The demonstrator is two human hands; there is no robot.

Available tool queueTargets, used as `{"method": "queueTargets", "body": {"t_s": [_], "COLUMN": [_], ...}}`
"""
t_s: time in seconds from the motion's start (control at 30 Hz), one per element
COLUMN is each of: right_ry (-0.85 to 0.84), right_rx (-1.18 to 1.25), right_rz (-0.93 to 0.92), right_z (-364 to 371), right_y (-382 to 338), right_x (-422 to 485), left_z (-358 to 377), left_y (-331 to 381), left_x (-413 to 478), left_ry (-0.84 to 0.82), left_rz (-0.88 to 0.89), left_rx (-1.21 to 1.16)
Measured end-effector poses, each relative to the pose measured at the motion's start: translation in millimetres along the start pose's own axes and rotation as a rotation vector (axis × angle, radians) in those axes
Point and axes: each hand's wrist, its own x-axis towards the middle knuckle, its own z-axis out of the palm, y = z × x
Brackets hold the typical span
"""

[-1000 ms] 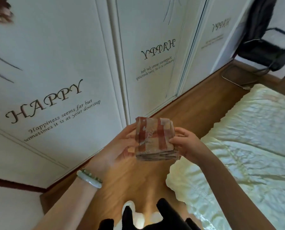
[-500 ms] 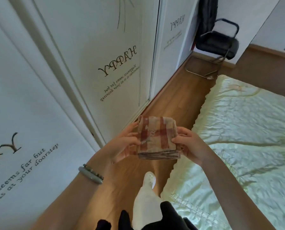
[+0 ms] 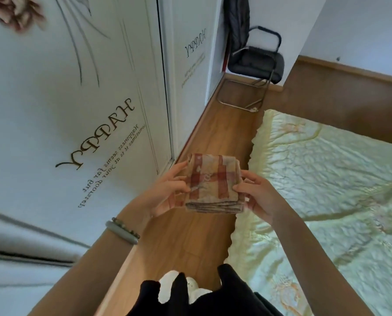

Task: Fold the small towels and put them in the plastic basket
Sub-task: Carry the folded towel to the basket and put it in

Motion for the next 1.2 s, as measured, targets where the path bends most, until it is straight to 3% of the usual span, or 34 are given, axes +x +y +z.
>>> {"method": "queueTargets", "body": {"t_s": [0.33, 0.77, 1.2], "right_ry": [0.089, 0.207, 0.29], "right_rx": [0.076, 0.099, 0.133], "right_rz": [-0.057, -0.136, -0.148], "right_z": [-49.1, -109.6, -234.0], "right_y": [-68.9, -212.4, -319.9], "right_x": [117.5, 315.3, 483.0], "left_z": [-14.0, -34.5, -0.4], "left_y": [75.1, 228.2, 315.4], "left_x": [165.1, 414.3, 638.7], "left_ry": [-0.127, -0.289, -0.376], "left_rz": [-0.072, -0.108, -0.125], "left_rx": [0.078, 0.107, 0.147]}}
